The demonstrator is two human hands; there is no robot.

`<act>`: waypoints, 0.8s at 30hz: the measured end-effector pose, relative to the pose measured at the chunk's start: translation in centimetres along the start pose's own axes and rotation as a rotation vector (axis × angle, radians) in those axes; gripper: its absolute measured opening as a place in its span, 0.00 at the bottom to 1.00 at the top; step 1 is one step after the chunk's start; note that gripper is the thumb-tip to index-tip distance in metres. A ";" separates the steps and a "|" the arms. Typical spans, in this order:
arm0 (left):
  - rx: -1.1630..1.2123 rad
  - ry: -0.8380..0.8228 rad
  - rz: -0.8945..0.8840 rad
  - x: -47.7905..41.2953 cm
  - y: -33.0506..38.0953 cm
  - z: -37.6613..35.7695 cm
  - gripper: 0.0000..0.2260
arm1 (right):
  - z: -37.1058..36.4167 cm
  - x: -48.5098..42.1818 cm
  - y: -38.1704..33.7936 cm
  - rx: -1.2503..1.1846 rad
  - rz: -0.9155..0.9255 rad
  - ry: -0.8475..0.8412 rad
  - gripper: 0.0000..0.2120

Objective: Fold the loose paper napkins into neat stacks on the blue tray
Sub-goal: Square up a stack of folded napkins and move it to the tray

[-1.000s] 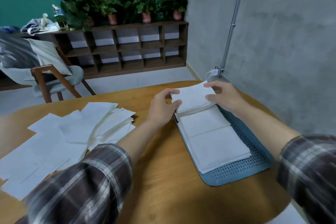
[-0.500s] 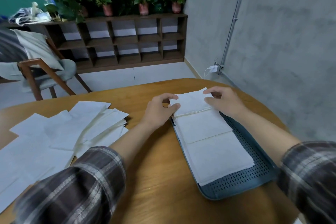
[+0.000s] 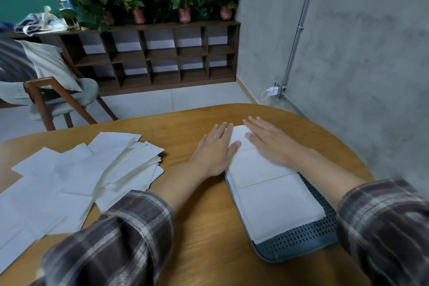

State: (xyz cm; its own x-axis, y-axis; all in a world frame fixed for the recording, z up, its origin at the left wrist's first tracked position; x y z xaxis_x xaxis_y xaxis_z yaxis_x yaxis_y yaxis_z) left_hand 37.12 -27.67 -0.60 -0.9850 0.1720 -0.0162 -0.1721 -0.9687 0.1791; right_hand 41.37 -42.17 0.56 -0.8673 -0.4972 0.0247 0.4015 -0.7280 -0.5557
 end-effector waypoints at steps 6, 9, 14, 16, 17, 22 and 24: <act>-0.029 0.014 -0.004 0.5 0.4 -1.6 0.30 | -1.7 -0.1 1.4 -0.084 0.023 0.049 0.27; -0.061 0.047 -0.003 0.5 0.4 -1.9 0.30 | -1.8 0.0 1.6 -0.097 0.045 0.091 0.27; -0.093 0.082 -0.007 0.7 0.4 -2.3 0.30 | -2.1 0.1 1.7 -0.066 0.044 0.103 0.27; -0.088 0.029 -0.001 0.7 0.4 -2.1 0.30 | -2.0 0.0 1.5 -0.060 0.035 0.066 0.27; -0.093 -0.006 -0.002 0.5 0.5 -1.9 0.30 | -1.8 0.1 1.3 -0.049 0.024 0.046 0.27; -0.048 -0.061 0.004 1.1 0.0 0.9 0.30 | 0.9 0.7 -1.2 0.013 -0.017 0.013 0.29; -0.058 -0.042 -0.004 2.1 -0.5 1.9 0.31 | 1.9 1.1 -2.6 -0.007 -0.029 0.050 0.28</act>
State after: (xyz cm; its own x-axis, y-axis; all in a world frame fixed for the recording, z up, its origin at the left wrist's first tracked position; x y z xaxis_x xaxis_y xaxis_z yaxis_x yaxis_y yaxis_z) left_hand 35.20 -26.45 1.16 -0.9829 0.1824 0.0244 -0.1782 -0.9765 0.1216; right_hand 39.93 -41.73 3.59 -0.8923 -0.4515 -0.0008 0.3742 -0.7386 -0.5608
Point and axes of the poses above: each hand's wrist, its own x-axis away from the middle knuckle, its own z-axis out of the back of the hand, y = z × x, the point moved 9 cm from there along -x, towards the middle knuckle, and after that the axes turned 15 degrees about -x, right-handed, at the moved point
